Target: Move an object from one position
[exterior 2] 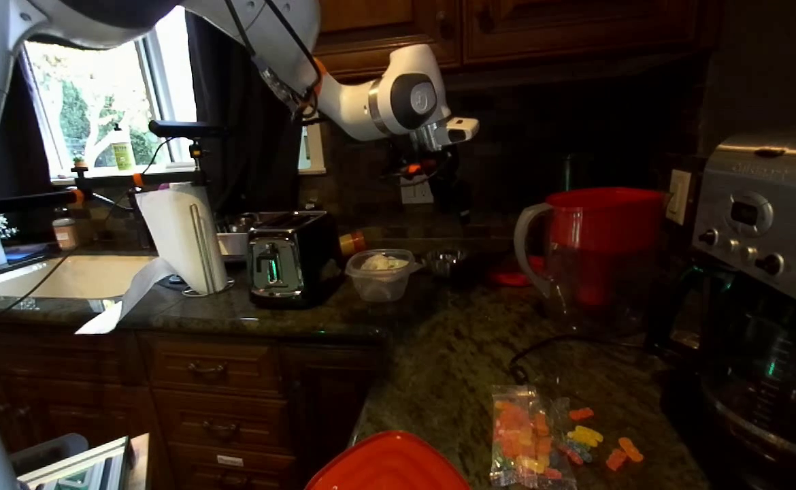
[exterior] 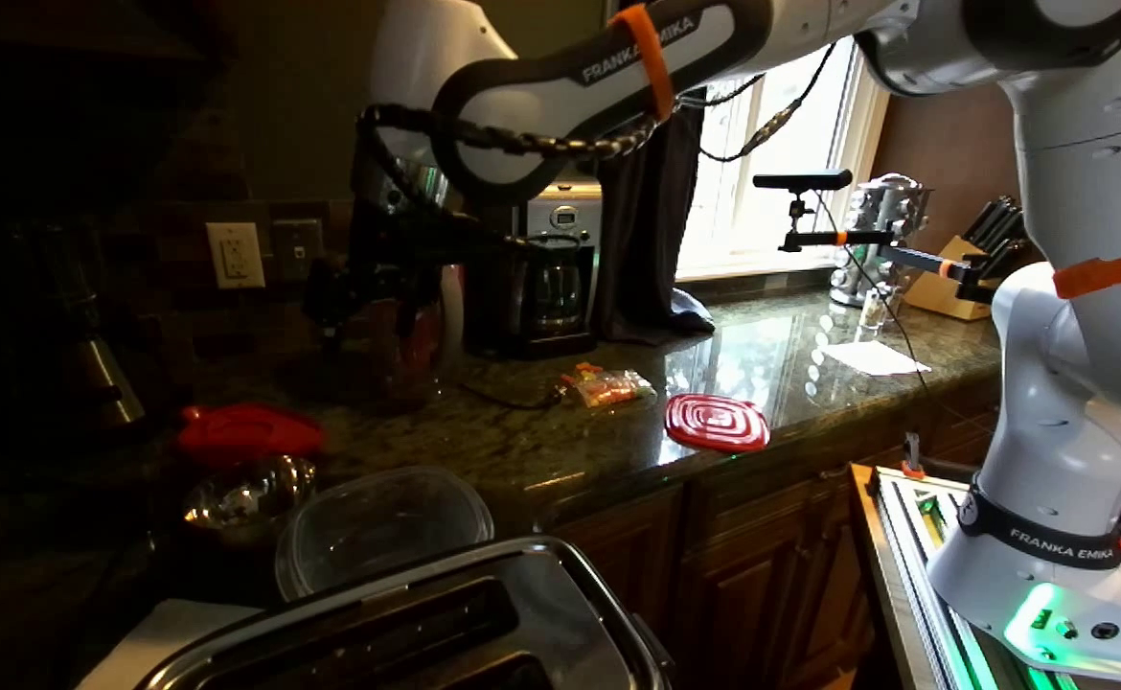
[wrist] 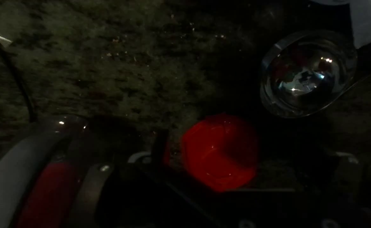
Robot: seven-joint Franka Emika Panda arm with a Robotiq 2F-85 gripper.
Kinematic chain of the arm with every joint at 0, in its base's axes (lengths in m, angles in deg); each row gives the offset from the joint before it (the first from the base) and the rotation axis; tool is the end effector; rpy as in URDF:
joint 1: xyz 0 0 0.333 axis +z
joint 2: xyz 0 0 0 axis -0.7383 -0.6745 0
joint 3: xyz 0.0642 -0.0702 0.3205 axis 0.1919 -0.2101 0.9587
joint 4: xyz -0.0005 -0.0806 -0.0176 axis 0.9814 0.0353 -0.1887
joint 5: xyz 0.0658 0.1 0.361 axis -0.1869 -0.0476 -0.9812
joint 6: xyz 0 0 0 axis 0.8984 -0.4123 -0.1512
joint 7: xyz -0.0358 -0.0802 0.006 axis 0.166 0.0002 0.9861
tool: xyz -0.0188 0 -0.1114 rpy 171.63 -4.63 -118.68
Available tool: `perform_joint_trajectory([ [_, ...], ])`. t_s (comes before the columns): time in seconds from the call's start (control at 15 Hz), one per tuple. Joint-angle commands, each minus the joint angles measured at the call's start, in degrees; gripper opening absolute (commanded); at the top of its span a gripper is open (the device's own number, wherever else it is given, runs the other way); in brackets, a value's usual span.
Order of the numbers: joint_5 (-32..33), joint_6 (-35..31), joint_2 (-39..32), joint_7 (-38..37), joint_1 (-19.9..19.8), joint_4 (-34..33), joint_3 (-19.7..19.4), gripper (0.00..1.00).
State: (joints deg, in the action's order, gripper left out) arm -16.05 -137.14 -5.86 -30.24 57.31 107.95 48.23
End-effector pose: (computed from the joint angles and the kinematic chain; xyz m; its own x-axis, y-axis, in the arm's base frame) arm 0.6695 0.1817 0.4482 0.9153 -0.2335 0.3283 -0.2177 -0.9724 -0.0845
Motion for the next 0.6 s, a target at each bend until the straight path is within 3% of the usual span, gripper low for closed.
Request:
perform_joint_trajectory([
  [0.0,-0.3,1.0,-10.3,-2.1,3.3,-11.5,-4.2,1.0],
  [0.07,-1.3,-0.2,-4.9,-0.1,3.1,-4.9,-4.0,1.0],
  [0.27,-1.4,-0.2,-9.4,-0.3,3.6,-9.5,-5.1,1.0],
  [0.33,1.4,-4.8,-8.0,-6.1,5.9,-7.4,-7.6,1.0],
  [0.53,3.0,-11.1,-12.8,-16.2,9.3,-12.2,-11.9,1.0],
])
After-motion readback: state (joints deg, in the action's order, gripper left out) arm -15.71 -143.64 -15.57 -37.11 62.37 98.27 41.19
